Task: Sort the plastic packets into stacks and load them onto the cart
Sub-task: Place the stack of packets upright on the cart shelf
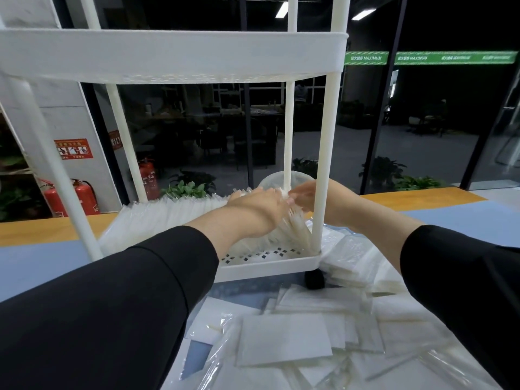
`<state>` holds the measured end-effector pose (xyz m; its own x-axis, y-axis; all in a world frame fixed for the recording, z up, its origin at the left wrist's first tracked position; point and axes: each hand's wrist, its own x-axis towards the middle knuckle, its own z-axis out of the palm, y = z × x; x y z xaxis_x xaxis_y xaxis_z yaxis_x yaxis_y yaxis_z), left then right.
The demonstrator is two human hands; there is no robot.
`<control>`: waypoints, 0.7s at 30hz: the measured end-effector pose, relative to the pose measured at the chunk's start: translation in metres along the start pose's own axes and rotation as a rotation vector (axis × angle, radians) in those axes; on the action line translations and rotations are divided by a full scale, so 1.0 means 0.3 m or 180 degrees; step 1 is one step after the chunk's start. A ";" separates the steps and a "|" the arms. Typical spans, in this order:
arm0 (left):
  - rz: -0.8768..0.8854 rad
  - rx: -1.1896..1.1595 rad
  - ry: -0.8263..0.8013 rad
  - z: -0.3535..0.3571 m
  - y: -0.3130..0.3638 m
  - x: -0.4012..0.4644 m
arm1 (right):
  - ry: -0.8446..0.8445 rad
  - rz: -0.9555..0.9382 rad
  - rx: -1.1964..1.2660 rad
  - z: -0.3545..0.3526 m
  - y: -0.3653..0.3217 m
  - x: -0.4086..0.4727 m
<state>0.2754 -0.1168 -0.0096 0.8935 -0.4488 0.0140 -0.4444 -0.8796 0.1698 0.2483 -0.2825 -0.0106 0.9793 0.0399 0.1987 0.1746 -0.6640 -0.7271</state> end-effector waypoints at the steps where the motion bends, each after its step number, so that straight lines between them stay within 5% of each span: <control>1: -0.0079 -0.0177 0.0206 -0.012 -0.012 -0.005 | 0.0014 -0.0037 -0.0148 -0.007 -0.006 -0.006; 4: -0.0353 -0.0563 0.0828 -0.044 -0.081 -0.027 | -0.0188 -0.0079 -0.0625 -0.021 -0.039 -0.011; 10: -0.0309 0.0101 -0.0084 -0.033 -0.141 -0.095 | -0.0517 0.0230 -0.0847 -0.020 -0.079 0.002; 21: 0.0105 0.0197 -0.0215 -0.030 -0.093 -0.038 | -0.0233 0.0596 -0.0159 -0.019 -0.023 0.038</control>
<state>0.2781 -0.0856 -0.0055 0.8729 -0.4855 -0.0483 -0.4785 -0.8713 0.1091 0.2575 -0.2817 0.0004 0.9993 -0.0349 0.0134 -0.0149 -0.7011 -0.7130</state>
